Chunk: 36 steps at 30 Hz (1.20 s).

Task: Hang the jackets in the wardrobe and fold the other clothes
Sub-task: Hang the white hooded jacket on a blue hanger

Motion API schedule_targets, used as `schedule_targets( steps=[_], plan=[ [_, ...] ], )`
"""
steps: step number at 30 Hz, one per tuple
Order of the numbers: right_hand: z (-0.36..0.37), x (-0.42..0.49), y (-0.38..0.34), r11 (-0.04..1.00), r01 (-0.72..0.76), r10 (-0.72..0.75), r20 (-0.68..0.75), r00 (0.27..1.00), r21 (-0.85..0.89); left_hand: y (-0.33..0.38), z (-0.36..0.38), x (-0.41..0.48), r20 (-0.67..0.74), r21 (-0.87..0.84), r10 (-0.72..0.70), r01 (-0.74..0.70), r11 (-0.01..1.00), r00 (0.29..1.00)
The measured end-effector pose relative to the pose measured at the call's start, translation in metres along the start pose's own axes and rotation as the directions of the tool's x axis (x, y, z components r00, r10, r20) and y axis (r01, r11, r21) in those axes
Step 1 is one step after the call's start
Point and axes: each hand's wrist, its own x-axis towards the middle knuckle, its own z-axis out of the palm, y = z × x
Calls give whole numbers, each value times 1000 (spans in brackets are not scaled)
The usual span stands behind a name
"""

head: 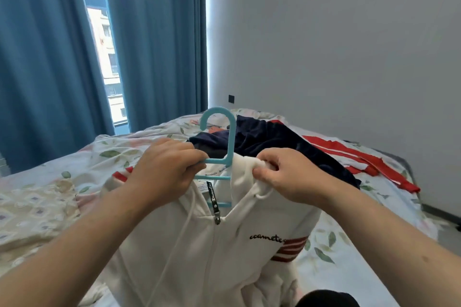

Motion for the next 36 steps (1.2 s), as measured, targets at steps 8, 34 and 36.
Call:
schedule_targets(
  steps=[8, 34, 36],
  plan=[
    [-67, 4, -20, 996, 80, -54, -414, 909, 46, 5, -33, 83, -33, 14, -48, 48, 999, 998],
    [-170, 14, -45, 960, -280, 255, 361, 897, 16, 62, -76, 134, -237, 56, 276, -270, 961, 932],
    [-175, 14, -44, 973, -205, 180, 206, 962, 107, 56, -76, 136, -208, 65, 227, -218, 974, 952]
  ],
)
